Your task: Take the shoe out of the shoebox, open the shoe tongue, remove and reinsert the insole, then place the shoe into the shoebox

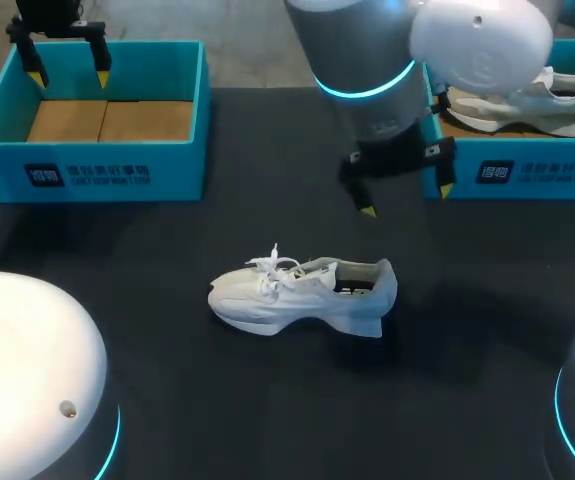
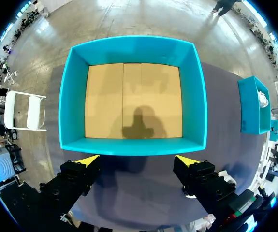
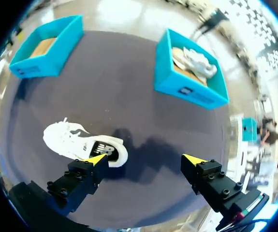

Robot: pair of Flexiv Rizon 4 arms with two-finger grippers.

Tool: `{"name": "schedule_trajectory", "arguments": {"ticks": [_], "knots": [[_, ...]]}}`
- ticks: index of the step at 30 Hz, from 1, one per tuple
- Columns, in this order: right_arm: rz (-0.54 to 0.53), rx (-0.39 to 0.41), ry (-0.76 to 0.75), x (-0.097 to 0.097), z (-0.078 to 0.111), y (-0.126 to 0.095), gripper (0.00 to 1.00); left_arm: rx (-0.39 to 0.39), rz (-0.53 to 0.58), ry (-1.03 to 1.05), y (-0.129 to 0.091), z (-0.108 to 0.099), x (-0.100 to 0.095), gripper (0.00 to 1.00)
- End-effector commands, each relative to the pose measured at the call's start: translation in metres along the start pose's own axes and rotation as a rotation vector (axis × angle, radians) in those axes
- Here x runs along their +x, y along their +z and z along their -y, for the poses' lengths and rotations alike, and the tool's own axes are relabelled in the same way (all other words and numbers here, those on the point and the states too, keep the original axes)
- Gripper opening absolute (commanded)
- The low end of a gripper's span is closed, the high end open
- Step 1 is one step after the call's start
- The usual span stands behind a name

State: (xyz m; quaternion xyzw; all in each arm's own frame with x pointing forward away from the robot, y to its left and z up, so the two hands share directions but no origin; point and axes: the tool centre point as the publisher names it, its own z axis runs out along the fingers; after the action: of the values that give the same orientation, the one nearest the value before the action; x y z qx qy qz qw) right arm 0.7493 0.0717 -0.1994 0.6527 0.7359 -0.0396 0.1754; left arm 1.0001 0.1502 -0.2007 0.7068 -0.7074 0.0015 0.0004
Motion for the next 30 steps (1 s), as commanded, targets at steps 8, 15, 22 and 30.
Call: {"name": "schedule_trajectory", "arguments": {"ticks": [8, 15, 22, 30], "knots": [[-0.43, -0.374, -0.671, -0.017, -0.014, -0.022, 1.0, -0.001, 0.001, 0.0, 0.0, 0.0, 0.0, 1.0], [-0.476, -0.408, -0.873, -0.012, -0.023, -0.026, 1.0, -0.001, 0.001, 0.0, 0.0, 0.0, 0.0, 1.0], [-0.442, -0.492, -0.943, -0.013, -0.026, -0.03, 1.0, -0.001, 0.001, 0.0, 0.0, 0.0, 0.0, 1.0], [-0.401, -0.475, -0.919, -0.014, -0.028, -0.028, 1.0, -0.001, 0.001, 0.0, 0.0, 0.0, 0.0, 1.0]]}}
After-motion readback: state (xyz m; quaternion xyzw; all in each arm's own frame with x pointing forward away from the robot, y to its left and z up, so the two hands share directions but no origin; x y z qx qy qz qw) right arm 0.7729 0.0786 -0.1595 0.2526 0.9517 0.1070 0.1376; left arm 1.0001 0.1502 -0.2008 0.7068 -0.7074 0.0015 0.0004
